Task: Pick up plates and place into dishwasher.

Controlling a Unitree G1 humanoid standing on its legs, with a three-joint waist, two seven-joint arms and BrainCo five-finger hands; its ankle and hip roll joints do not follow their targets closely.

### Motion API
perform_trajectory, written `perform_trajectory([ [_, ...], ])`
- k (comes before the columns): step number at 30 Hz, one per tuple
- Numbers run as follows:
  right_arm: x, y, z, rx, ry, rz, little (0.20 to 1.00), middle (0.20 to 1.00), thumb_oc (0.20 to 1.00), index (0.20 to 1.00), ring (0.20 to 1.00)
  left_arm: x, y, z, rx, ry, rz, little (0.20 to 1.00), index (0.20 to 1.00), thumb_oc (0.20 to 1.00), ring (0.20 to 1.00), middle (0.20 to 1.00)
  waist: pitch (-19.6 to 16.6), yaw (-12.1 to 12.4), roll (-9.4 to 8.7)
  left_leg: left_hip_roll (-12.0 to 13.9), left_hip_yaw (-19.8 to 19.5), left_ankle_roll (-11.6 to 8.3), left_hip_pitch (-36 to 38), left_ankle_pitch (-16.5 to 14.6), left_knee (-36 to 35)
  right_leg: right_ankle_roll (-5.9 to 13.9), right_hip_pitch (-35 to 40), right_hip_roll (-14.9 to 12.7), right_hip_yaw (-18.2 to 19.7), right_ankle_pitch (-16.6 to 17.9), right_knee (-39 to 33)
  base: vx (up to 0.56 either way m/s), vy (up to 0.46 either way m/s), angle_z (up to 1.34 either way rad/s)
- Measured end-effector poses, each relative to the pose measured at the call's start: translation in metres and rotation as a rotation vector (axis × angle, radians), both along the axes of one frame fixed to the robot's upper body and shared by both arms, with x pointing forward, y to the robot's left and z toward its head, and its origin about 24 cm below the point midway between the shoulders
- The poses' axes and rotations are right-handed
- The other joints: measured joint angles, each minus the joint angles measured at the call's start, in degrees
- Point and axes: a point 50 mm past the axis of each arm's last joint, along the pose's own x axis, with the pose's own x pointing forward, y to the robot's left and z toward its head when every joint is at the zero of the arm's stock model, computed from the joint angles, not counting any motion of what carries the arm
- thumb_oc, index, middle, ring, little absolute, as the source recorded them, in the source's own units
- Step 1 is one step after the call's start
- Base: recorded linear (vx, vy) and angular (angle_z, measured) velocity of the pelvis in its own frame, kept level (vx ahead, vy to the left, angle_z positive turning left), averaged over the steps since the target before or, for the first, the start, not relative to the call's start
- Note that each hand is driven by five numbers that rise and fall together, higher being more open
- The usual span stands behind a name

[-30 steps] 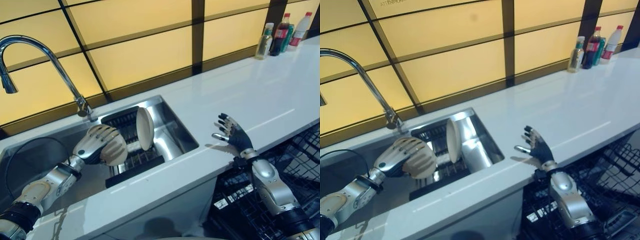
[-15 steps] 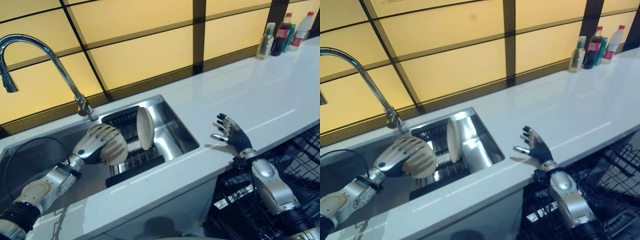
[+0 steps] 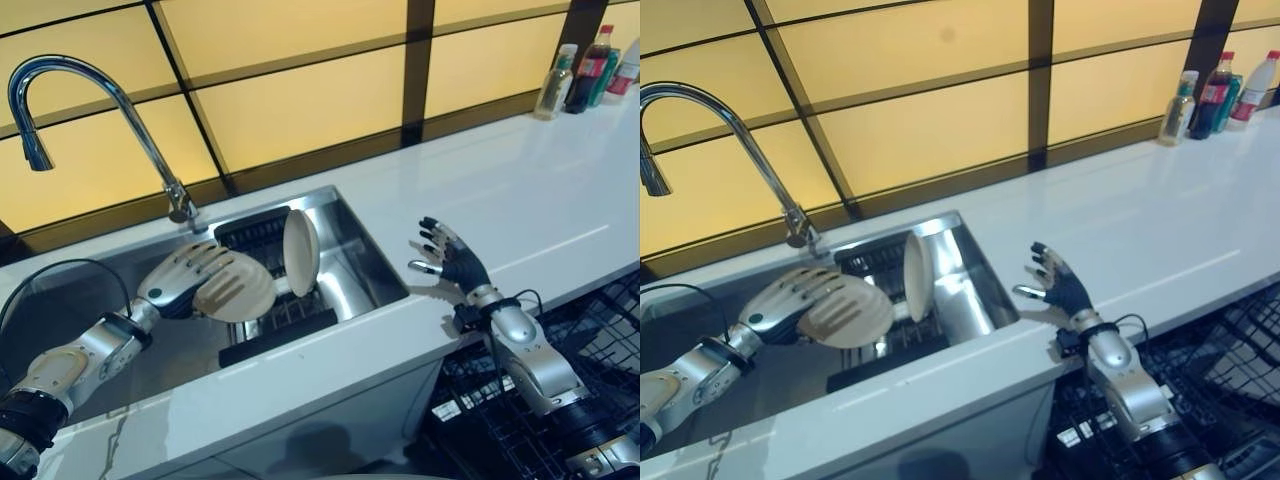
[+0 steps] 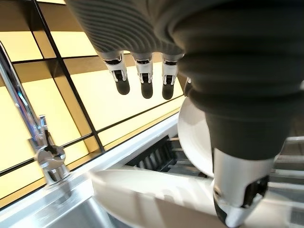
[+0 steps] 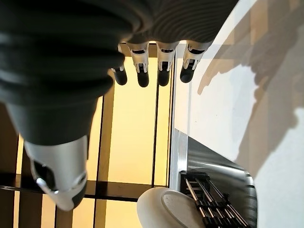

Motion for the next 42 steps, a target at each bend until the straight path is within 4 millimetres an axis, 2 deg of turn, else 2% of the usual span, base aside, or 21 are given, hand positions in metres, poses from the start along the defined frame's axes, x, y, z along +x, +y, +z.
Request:
perform_trajectory([
  [9,0.0,-0.001,0.0,0.002,-0.002,-0.012,1.0,1.0,1.0,1.0,1.0,0.001,0.006,0.008,0.062,0.142,0.025,1.0,1.0,1.0,1.0,1.0,0.18,-0.03,0.36,-0.02,-0.08,0.0,-0.08,0.01,0.0,0.0,-0.02,-0.03,-0.21,0.0,0.0,0.0,0.0,0.0],
  [23,0.0,-0.001,0.0,0.011,0.003,-0.011,1.0,1.0,1.0,1.0,1.0,0.001,0.006,0.006,0.053,0.152,0.028,1.0,1.0,1.0,1.0,1.0,0.22,-0.02,0.49,-0.16,-0.51,0.04,-0.93,0.2,0.02,0.0,-0.67,-0.12,-0.52,0.0,0.01,0.01,0.016,0.01],
  [26,0.0,-0.001,-0.001,0.01,0.006,-0.011,1.0,1.0,1.0,1.0,1.0,0.003,0.003,0.0,-0.037,0.132,0.069,1.0,1.0,1.0,1.0,1.0,0.26,-0.06,0.54,-0.17,-0.47,0.05,-0.94,0.2,0.02,0.0,-0.71,-0.07,-0.51,0.01,0.01,0.03,0.023,0.0],
  [30,0.0,0.0,-0.001,0.009,0.008,-0.011,1.0,1.0,1.0,1.0,1.0,0.006,-0.011,-0.018,-0.275,0.136,0.139,1.0,1.0,1.0,1.0,1.0,0.28,-0.04,0.53,-0.15,-0.43,0.05,-0.94,0.2,0.01,0.0,-0.72,0.04,-0.46,0.01,0.01,0.05,0.005,0.0],
  [33,0.0,0.001,-0.003,0.017,0.012,-0.012,1.0,1.0,1.0,1.0,1.0,0.007,-0.02,-0.029,-0.381,0.152,0.176,1.0,1.0,1.0,1.0,1.0,0.39,-0.15,0.35,-0.11,-0.25,0.05,-0.9,0.2,0.02,0.0,-0.74,0.14,-0.37,0.01,0.01,0.05,-0.011,-0.02],
  [38,-0.002,0.005,-0.007,0.037,0.021,-0.013,1.0,1.0,1.0,1.0,1.0,0.011,-0.024,-0.032,-0.522,0.155,0.249,1.0,1.0,1.0,1.0,1.0,0.73,-0.18,-0.27,-0.03,-0.03,0.05,-0.78,0.2,0.01,-0.01,-0.72,0.2,-0.19,0.03,0.01,0.04,-0.013,-0.02],
  [42,-0.003,0.007,-0.009,0.043,0.02,-0.017,1.0,1.0,1.0,1.0,1.0,0.012,-0.017,-0.03,-0.564,0.163,0.304,1.0,1.0,1.0,1.0,1.0,1.15,-0.19,-0.97,0.02,0.06,0.05,-0.45,0.2,0.01,-0.02,-0.41,0.17,-0.1,0.04,0.01,0.03,-0.006,-0.01],
])
